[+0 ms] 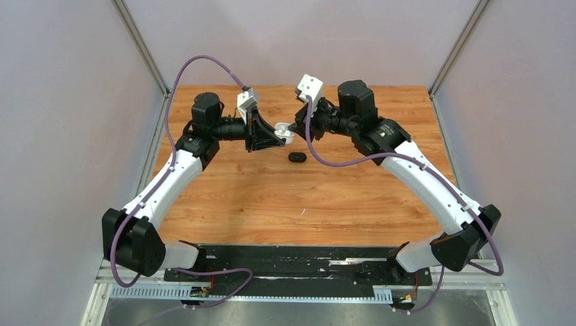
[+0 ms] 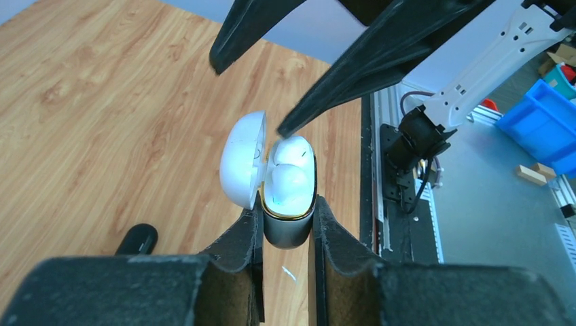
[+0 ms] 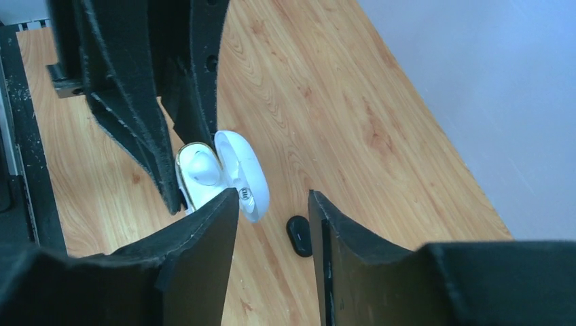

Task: Insert the wireless bluetooth earbuds into the charging case
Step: Close the charging case, then place the charging case at the center of the board.

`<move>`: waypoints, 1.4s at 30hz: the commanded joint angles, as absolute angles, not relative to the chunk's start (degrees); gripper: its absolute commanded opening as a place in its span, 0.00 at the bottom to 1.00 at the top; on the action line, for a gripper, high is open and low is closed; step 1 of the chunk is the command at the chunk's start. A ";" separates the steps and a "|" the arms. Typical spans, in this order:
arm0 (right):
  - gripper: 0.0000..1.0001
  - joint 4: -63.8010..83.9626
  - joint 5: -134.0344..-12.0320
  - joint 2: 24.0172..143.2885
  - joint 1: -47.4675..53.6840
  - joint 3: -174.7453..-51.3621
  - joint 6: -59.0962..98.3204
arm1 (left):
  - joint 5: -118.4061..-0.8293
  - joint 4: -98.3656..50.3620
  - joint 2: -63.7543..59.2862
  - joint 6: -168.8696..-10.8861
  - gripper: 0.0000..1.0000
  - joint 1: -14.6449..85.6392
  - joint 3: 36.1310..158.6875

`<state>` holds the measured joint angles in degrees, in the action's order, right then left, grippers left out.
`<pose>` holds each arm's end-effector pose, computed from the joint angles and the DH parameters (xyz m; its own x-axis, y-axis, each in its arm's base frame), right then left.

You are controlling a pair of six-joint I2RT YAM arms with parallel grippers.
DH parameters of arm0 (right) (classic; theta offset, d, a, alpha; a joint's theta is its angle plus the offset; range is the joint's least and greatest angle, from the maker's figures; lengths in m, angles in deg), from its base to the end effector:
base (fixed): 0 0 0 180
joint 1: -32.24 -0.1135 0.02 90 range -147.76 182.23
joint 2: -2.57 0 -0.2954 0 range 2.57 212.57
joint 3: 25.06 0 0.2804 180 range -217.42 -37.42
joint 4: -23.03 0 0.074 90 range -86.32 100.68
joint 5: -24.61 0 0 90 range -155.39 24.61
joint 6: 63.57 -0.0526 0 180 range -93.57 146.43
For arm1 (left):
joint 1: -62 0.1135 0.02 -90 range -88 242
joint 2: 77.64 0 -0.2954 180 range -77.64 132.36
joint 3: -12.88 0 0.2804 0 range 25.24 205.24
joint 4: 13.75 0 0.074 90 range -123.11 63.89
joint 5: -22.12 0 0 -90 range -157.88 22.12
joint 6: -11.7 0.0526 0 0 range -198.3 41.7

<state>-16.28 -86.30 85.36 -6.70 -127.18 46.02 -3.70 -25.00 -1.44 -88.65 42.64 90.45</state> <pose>0.2707 0.2429 0.4573 0.0339 -0.3753 -0.9263 -0.8880 0.4139 -0.2002 0.2912 -0.1525 0.3904 -0.3355 0.0349 -0.9414 0.9360 0.1253 -0.3289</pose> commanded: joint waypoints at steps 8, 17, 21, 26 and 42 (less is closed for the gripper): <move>0.76 -25.76 -97.18 79.71 -5.28 -130.02 49.80 | -1.73 -30.80 -1.57 -79.30 0.00 43.02 92.60; 0.89 -29.08 -105.83 88.71 -5.12 -131.93 51.71 | -1.22 -39.72 -1.87 -68.85 0.00 43.02 95.49; 0.86 -27.92 -107.90 91.95 -5.27 -134.86 50.26 | -3.13 -40.59 -1.39 -69.20 0.00 43.01 95.67; 0.84 -27.99 -108.02 89.39 -6.44 -134.35 54.00 | -10.14 -38.76 1.48 -78.62 0.00 43.02 96.87; 0.99 -25.97 -87.96 81.16 1.28 -120.77 45.20 | -17.97 -38.46 12.81 -95.76 0.00 46.14 88.53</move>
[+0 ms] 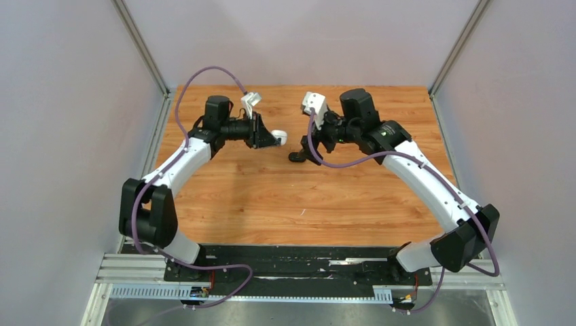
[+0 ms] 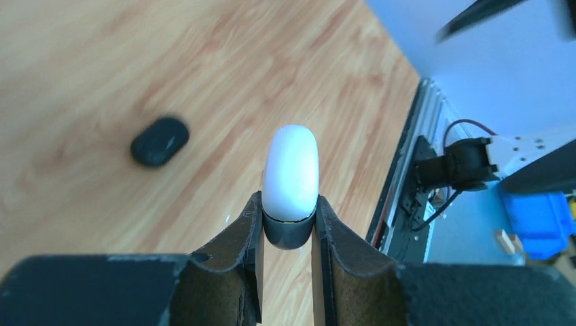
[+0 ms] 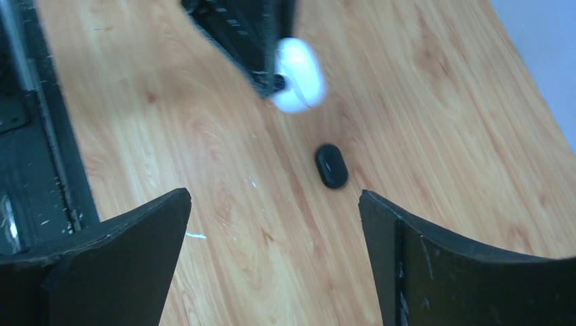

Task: Insert the wireless bluetooth earbuds into the charging case
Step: Place the charging case at the center of the board.

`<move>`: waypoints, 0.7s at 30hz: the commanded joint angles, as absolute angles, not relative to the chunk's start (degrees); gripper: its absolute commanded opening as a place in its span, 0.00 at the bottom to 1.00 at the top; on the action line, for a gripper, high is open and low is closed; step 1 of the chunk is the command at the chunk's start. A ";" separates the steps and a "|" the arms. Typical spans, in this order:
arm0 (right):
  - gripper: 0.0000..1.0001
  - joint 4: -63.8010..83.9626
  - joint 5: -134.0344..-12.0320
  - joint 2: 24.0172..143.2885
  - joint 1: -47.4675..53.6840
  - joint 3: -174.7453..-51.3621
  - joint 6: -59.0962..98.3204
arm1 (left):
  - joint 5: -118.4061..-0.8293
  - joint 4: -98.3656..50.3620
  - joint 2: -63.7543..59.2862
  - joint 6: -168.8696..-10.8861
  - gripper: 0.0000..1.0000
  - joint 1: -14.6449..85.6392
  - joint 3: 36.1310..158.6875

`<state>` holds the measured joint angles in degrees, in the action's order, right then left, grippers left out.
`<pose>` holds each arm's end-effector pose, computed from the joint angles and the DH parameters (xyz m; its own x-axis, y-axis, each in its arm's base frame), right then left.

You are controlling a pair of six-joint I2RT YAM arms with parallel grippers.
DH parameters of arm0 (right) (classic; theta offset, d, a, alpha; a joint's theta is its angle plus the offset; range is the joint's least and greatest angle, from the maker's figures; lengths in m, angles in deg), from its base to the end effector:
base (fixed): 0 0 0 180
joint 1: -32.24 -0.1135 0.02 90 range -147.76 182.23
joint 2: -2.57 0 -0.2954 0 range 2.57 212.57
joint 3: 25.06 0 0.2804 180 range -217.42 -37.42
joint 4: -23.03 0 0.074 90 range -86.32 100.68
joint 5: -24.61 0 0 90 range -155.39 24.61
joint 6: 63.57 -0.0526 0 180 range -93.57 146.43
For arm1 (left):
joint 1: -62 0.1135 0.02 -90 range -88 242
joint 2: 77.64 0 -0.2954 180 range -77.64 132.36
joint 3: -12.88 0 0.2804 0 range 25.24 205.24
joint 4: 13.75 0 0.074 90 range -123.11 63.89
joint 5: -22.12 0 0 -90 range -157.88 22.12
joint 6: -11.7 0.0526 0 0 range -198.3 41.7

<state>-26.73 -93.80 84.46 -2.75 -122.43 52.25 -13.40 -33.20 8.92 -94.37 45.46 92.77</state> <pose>0.2707 0.2200 0.4130 -0.0554 -0.5064 -0.8605 -0.9449 0.3050 -0.1187 0.3470 -0.1477 0.3298 -0.6452 0.0239 -0.7636 0.7153 0.3700 -0.5929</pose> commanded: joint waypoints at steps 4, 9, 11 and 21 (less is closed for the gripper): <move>1.00 -27.57 -81.05 79.07 3.21 -116.53 43.87 | -21.18 -38.17 17.15 -96.60 0.00 46.49 86.45; 1.00 -28.61 -74.54 77.72 3.98 -112.51 39.81 | -22.04 -39.46 24.80 -97.97 0.02 46.53 89.05; 1.00 -27.50 -71.71 77.25 4.00 -111.71 37.57 | -22.04 -40.96 27.83 -98.23 0.07 46.53 90.60; 1.00 -25.53 -63.08 77.42 4.10 -114.57 33.19 | -36.76 -53.97 31.18 -93.99 0.92 46.66 97.47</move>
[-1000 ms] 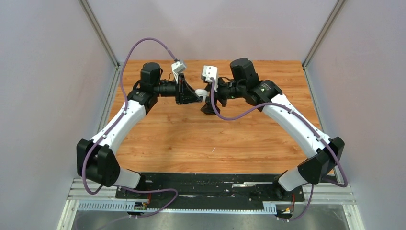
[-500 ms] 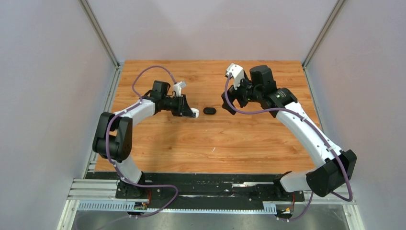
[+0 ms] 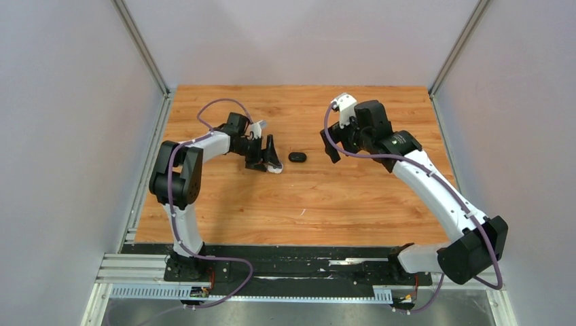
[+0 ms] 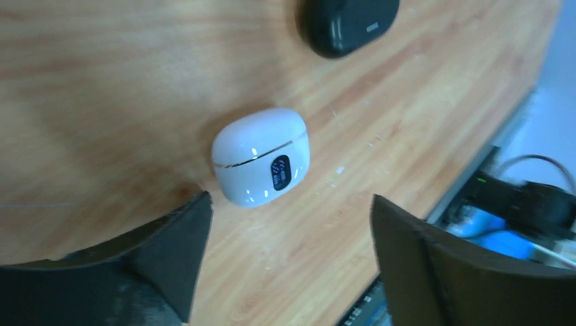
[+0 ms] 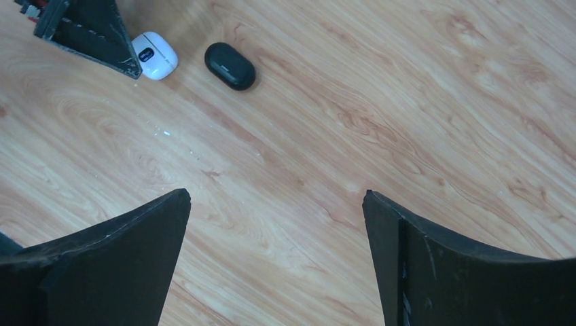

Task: Insert the wireless bluetooth earbuds into the charging case
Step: Place the charging case at the center of the board.

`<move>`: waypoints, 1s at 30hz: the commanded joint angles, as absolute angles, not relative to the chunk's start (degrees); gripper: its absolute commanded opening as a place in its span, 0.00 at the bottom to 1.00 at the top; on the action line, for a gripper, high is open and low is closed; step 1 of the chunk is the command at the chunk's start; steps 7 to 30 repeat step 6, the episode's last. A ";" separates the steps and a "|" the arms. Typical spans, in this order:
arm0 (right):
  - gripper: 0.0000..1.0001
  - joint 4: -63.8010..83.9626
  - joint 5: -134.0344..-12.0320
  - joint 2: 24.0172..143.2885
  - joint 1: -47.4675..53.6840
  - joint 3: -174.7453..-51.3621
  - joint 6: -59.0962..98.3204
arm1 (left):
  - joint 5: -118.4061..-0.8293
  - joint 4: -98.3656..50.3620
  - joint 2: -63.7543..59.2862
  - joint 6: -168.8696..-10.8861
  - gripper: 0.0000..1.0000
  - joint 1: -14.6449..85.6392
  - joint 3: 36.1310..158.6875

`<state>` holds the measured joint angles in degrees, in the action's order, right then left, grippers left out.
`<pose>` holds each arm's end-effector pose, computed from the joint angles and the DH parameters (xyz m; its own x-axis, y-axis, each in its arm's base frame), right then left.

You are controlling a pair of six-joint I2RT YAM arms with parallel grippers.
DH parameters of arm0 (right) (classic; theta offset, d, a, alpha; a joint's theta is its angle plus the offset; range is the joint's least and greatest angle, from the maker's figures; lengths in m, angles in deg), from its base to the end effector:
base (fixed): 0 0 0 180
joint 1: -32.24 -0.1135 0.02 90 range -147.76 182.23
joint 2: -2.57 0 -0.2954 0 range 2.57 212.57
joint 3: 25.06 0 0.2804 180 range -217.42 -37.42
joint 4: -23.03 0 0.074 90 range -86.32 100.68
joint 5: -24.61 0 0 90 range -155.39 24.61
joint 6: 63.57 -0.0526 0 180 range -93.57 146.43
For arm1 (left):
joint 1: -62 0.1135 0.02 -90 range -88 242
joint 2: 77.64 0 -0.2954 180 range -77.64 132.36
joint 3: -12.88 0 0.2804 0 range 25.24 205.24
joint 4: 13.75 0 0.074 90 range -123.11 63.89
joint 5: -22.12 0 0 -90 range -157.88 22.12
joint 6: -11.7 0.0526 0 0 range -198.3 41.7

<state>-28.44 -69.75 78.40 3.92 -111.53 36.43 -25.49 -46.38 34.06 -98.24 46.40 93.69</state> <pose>0.2789 0.1548 0.3690 -0.4759 -0.4531 -0.7538 -0.6157 0.7837 -0.0824 0.3952 -0.1471 0.1430 -0.9769 0.0112 -0.2134 0.1649 0.6748 -0.7193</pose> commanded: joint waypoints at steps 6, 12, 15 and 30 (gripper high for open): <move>1.00 -22.90 -62.37 78.64 5.34 -116.32 30.11 | -44.10 -59.21 20.81 -87.23 1.00 47.63 100.19; 1.00 -22.90 -62.37 78.64 5.34 -116.32 30.11 | -44.10 -59.21 20.81 -87.23 1.00 47.63 100.19; 1.00 -22.90 -62.37 78.64 5.34 -116.32 30.11 | -44.10 -59.21 20.81 -87.23 1.00 47.63 100.19; 1.00 -22.90 -62.37 78.64 5.34 -116.32 30.11 | -44.10 -59.21 20.81 -87.23 1.00 47.63 100.19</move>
